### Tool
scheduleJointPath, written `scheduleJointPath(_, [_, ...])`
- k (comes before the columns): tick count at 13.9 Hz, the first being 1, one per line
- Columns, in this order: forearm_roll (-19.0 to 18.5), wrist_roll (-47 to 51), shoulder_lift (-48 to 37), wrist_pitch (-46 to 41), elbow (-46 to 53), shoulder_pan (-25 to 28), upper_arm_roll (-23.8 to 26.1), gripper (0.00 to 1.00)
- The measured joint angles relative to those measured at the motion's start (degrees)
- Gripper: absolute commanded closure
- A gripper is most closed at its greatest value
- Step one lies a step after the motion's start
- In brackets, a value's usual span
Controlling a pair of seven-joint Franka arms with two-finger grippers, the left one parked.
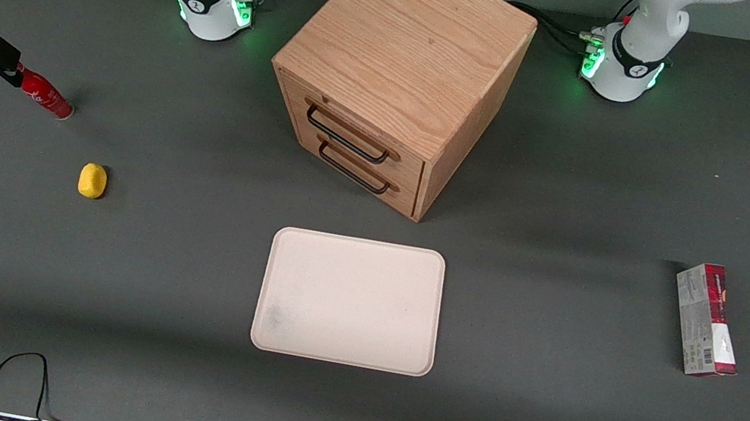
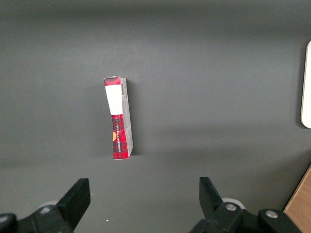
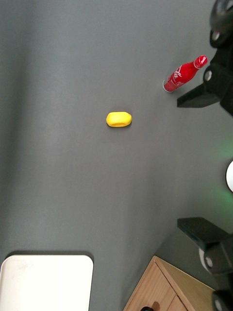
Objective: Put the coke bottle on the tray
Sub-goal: 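Move the right gripper over the red Coca-Cola bottle lying on the table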
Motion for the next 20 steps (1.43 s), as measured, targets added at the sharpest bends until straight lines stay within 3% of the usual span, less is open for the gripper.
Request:
scheduleJointPath(17, [0.0,0.0,-0.2,-1.0,0.0,0.0,-0.3,0.00])
scheduleJointPath(20, [-0.1,-0.1,-1.7,-3.0,0.0,0.0,-2.4,0.00])
